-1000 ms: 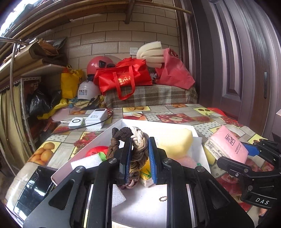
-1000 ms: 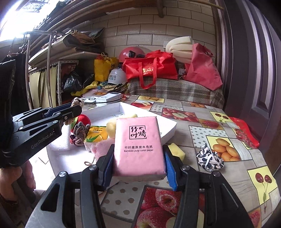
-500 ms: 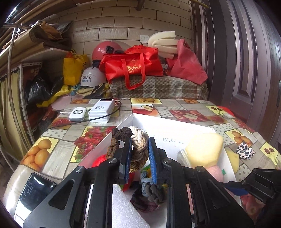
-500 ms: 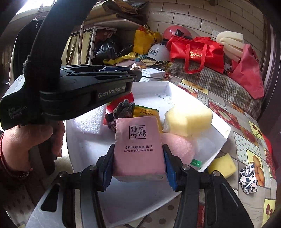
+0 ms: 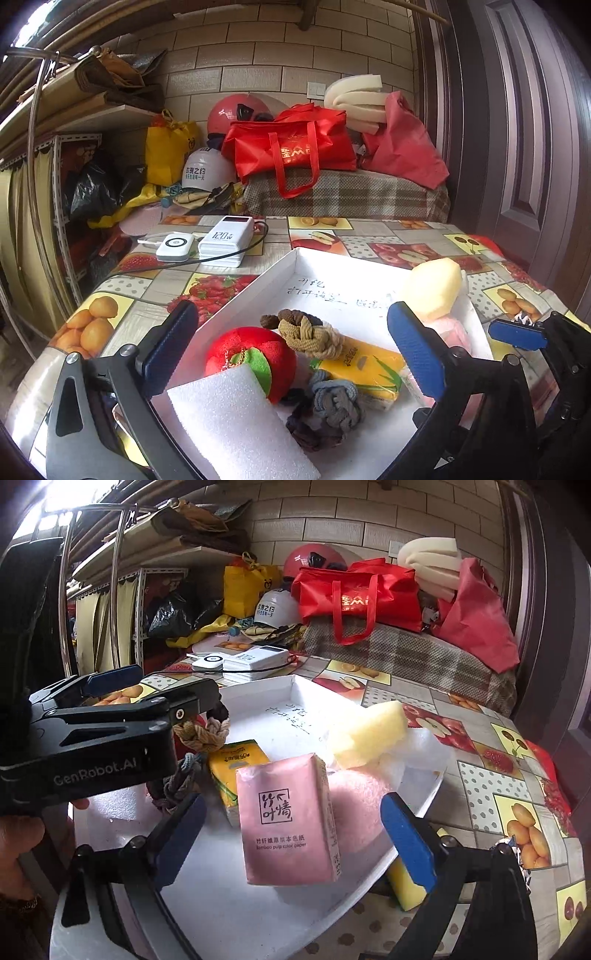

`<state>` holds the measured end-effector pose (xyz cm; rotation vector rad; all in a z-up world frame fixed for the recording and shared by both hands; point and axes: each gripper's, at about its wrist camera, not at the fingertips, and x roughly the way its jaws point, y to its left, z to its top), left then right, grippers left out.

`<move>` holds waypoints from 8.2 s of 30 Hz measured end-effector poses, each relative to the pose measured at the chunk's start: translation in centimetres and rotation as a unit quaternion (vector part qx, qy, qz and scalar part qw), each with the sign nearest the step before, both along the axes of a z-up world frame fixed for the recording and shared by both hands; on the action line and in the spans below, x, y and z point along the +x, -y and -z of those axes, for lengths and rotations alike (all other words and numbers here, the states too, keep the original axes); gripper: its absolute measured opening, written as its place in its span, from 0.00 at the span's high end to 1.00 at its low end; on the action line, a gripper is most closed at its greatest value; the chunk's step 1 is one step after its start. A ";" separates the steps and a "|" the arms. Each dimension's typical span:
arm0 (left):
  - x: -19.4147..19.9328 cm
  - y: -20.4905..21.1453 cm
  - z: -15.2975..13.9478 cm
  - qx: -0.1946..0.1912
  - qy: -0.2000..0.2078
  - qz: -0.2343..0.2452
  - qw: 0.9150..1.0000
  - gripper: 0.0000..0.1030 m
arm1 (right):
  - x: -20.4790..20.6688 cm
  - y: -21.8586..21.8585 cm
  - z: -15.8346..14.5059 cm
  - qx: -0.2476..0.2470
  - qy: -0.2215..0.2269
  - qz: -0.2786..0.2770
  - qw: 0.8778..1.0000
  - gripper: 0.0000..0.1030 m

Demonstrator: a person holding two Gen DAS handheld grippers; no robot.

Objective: Organize soft objects
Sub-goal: 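Withdraw both grippers from the box toward the remaining objects, then grasp the black-and-white scrunchie with the right gripper while the left gripper grasps a yellow sponge, then carry the scrunchie and yellow sponge with both grippers over the white box, then open the left gripper to drop the sponge while the right gripper drops the scrunchie, then withdraw both open grippers back from the box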

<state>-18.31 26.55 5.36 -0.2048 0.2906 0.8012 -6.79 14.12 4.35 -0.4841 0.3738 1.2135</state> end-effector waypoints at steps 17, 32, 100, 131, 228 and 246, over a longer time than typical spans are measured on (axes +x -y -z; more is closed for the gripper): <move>-1.6 1.0 -0.4 0.025 0.022 -0.035 0.999 0.00 | 0.4 0.1 -0.2 0.006 0.005 0.021 1.000 0.00; -0.8 5.9 -0.5 0.037 0.015 -0.007 0.999 0.00 | 2.2 5.3 -1.6 0.094 0.007 0.046 0.994 0.00; 10.1 15.1 -4.4 0.001 -0.024 0.112 0.993 0.64 | 8.6 14.5 -6.3 0.107 -0.055 0.027 0.992 0.51; 6.3 15.4 -5.9 0.022 -0.028 0.084 0.996 0.64 | 4.4 17.1 -8.8 0.211 -0.090 0.060 0.971 0.51; -1.7 16.4 0.0 -0.010 -0.046 -0.063 0.997 0.00 | 4.1 21.5 -2.3 0.172 -0.059 0.178 0.967 0.00; 0.0 17.1 0.1 0.023 -0.076 -0.068 0.995 0.00 | 2.1 23.2 -2.8 0.217 0.010 0.179 0.960 0.00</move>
